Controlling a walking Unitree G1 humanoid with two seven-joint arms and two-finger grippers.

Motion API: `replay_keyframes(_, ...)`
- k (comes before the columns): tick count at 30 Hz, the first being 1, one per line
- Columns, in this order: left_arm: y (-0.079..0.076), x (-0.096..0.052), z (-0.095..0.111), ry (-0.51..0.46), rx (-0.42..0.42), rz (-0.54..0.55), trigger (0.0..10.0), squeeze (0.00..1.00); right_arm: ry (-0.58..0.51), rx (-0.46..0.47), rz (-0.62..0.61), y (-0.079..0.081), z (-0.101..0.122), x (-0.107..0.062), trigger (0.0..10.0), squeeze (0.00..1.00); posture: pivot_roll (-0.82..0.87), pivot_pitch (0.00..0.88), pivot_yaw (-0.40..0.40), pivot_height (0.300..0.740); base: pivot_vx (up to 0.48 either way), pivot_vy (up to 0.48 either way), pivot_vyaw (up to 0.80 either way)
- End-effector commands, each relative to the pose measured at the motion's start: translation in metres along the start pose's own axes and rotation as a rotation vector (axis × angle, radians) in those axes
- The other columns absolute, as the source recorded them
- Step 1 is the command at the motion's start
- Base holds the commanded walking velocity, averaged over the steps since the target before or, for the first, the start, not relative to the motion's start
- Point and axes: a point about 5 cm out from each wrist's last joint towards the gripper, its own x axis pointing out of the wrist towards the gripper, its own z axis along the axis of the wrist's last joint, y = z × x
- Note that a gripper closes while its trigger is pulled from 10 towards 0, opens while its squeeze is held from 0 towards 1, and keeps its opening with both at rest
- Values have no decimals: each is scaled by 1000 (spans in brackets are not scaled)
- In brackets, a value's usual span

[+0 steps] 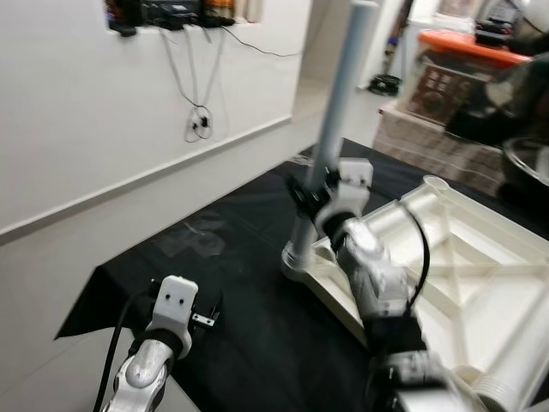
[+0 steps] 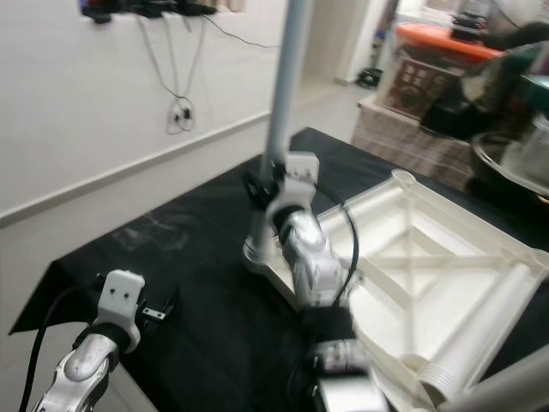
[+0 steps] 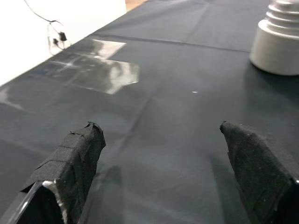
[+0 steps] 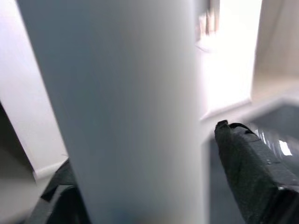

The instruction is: Building children table

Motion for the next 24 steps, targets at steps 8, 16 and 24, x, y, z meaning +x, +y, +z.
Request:
replay_keyframes(8, 0, 0, -3, 8, 8, 2, 10000, 0, 108, 15, 662, 51, -19, -6, 6627, 0, 93, 0, -127, 740, 0, 0, 0)
replay_keyframes(16, 2, -5, -5, 13, 10, 6, 10000, 0, 235, -75, -59, 17, -54, 10, 0, 0, 81, 0, -118, 740, 0, 0, 0)
replay_keyframes(24, -2, -4, -4, 15, 5, -6, 10000, 0, 81, -78, -589, -15, -41, -46, 10000, 0, 65, 0, -105, 740, 0, 0, 0)
